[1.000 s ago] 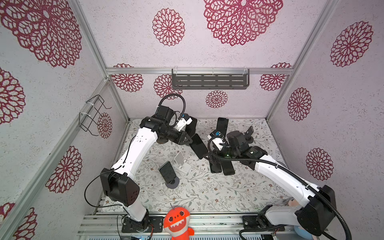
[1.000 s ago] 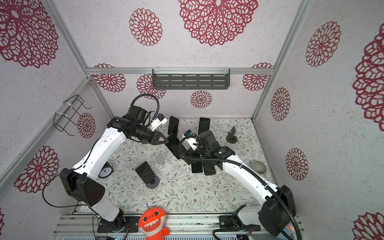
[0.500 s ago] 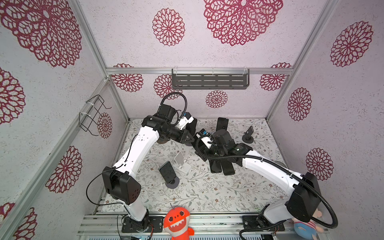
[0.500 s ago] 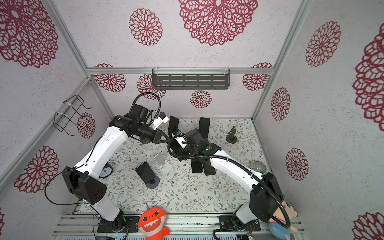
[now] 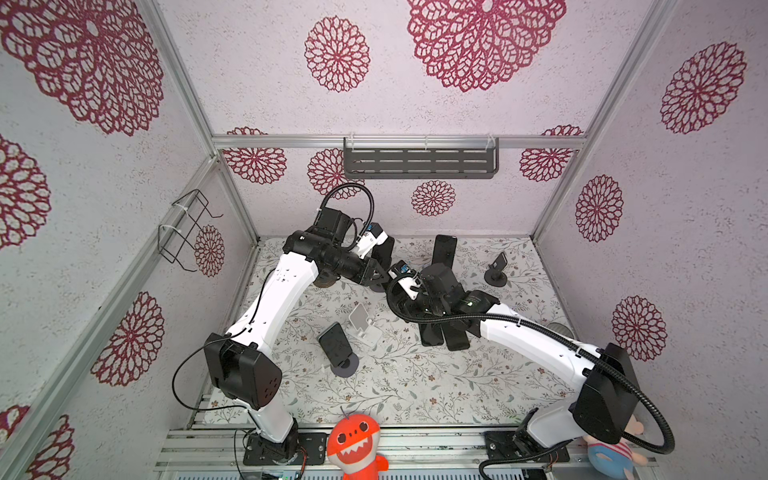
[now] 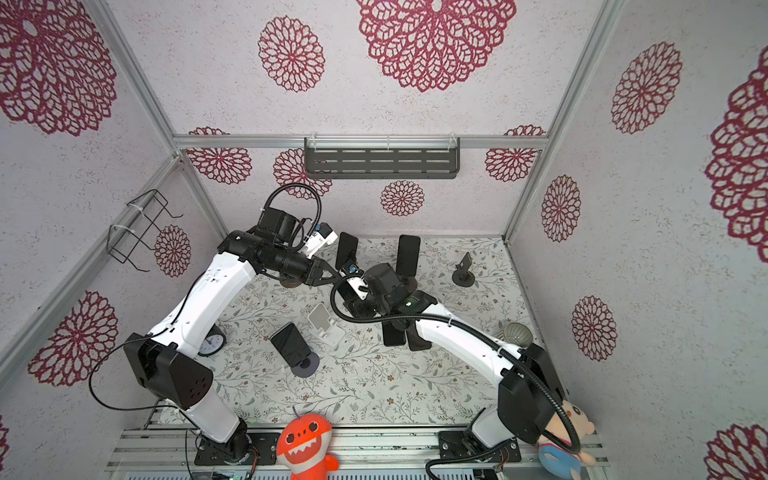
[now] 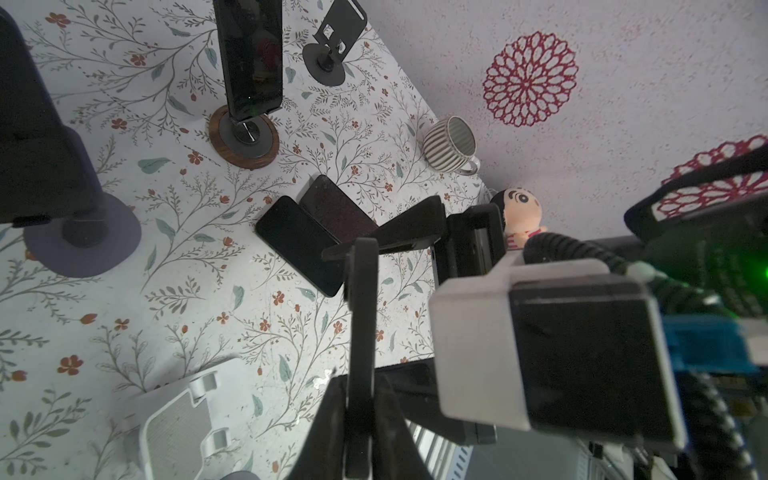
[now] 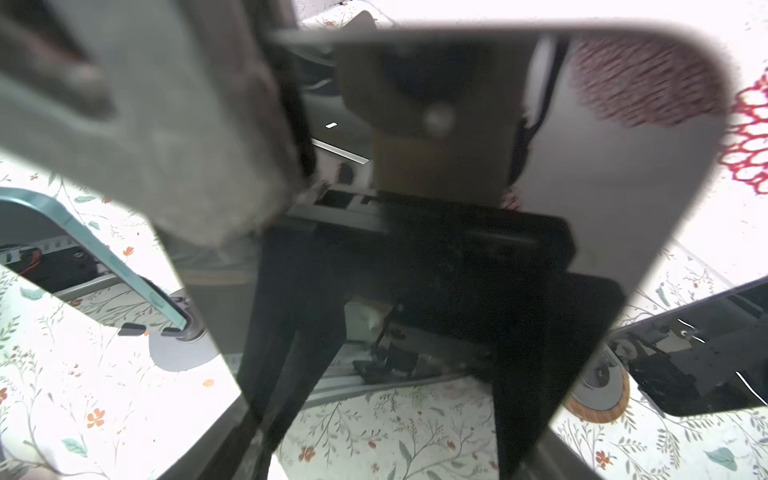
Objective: Remove the phone from the phone stand
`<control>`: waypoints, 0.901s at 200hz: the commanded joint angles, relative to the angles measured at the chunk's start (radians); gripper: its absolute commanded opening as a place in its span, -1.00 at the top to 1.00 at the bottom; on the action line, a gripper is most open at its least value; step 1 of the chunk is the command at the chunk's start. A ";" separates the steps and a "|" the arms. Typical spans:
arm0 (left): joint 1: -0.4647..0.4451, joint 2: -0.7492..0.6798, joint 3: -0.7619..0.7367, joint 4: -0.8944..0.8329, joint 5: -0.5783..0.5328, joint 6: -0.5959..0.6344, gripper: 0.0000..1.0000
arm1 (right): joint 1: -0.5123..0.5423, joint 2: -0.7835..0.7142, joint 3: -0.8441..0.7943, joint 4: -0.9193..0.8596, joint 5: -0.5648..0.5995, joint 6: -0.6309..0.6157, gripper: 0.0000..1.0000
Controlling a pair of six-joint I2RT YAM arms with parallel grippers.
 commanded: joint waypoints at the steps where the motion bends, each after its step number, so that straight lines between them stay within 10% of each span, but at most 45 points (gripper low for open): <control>1: -0.005 -0.020 -0.015 0.042 0.022 0.000 0.24 | 0.002 -0.042 0.016 0.061 0.042 0.033 -0.04; 48: 0.001 -0.041 -0.020 0.070 -0.037 -0.037 -0.39 | -0.033 -0.071 0.010 -0.006 0.052 0.069 0.18; 180: 0.013 -0.220 -0.219 0.163 -0.273 0.030 -0.63 | -0.471 -0.052 0.048 -0.629 0.032 0.088 0.68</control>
